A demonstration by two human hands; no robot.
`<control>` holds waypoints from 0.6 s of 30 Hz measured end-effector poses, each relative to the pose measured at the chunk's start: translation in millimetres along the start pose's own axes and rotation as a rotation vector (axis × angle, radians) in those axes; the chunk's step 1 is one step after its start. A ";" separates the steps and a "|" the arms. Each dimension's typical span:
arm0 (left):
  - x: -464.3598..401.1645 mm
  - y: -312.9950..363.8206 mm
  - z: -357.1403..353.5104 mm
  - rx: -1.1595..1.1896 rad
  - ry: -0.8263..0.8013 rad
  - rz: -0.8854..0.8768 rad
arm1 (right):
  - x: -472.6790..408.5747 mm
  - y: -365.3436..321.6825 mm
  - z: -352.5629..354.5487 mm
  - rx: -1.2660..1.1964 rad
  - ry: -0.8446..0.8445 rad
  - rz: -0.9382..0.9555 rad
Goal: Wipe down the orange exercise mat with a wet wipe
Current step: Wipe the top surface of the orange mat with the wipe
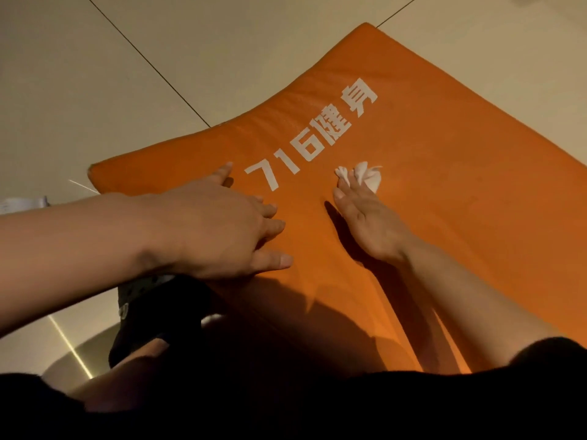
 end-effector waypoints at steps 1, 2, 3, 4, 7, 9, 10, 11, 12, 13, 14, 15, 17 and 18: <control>0.8 1.0 -3.2 0.003 0.007 0.001 | -11.5 -7.3 3.2 0.019 -0.019 0.034; 1.7 1.6 -6.6 0.011 0.022 0.000 | -20.7 -13.7 6.0 0.034 -0.035 0.063; 2.7 1.4 -10.0 0.024 0.044 -0.004 | -26.7 -17.8 7.9 0.047 -0.044 0.087; 4.2 0.8 -13.4 0.043 0.068 -0.009 | -27.9 -18.4 8.4 0.063 -0.048 0.106; 9.0 -2.9 -27.9 0.119 0.157 -0.033 | -0.6 -4.3 -0.9 0.101 -0.064 0.144; 12.0 -5.6 -39.4 0.153 0.236 -0.062 | 34.8 8.4 -11.8 0.101 -0.062 0.127; 13.2 -6.2 -44.7 0.171 0.262 -0.073 | 51.8 13.4 -17.4 0.083 -0.064 0.098; 14.8 -5.8 -49.1 0.187 0.279 -0.077 | 67.0 15.2 -21.7 0.055 -0.064 0.075; 15.8 -5.3 -52.4 0.203 0.297 -0.079 | 76.9 14.6 -24.8 0.022 -0.064 0.062; 16.3 -4.2 -54.7 0.217 0.317 -0.081 | 80.6 11.0 -27.3 0.002 -0.066 0.061; 16.4 -2.4 -56.1 0.230 0.336 -0.082 | 77.5 5.7 -29.6 -0.008 -0.074 0.073; 16.1 -0.4 -57.0 0.239 0.353 -0.082 | 69.1 -2.4 -30.7 -0.012 -0.085 0.101; 13.6 3.2 -59.9 0.239 0.383 -0.076 | 41.0 -23.5 -30.7 0.004 -0.109 0.178; 11.8 4.1 -62.9 0.235 0.390 -0.071 | 24.8 -34.4 -30.2 0.018 -0.117 0.209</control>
Point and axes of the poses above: each hand's wrist, its own x-axis away from the middle knuckle, its own z-axis out of the back of the hand, y = z × x, the point moved 2 cm from there along -x, towards the middle knuckle, and after that the axes turned 14 degrees about -y, right-handed, at the moved point
